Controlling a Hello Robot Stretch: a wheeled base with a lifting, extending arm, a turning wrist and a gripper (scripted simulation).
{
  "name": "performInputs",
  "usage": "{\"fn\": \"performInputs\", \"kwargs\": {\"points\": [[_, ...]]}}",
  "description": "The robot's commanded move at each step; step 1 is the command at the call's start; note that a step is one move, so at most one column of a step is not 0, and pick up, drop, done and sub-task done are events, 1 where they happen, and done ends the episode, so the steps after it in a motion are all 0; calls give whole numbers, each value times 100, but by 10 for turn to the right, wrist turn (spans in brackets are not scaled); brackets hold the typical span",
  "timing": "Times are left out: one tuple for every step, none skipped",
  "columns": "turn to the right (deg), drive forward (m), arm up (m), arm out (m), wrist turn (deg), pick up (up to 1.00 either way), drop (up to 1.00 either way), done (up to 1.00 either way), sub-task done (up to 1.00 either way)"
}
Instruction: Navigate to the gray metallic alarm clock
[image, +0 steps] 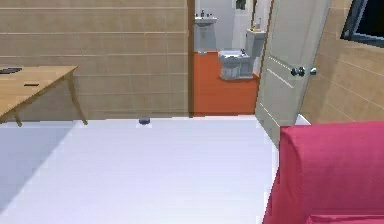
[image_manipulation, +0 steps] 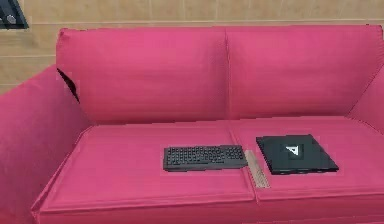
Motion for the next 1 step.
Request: {"fn": "performInputs", "kwargs": {"points": [[-30, 0, 0, 0, 0, 0, 0, 0, 0]]}}
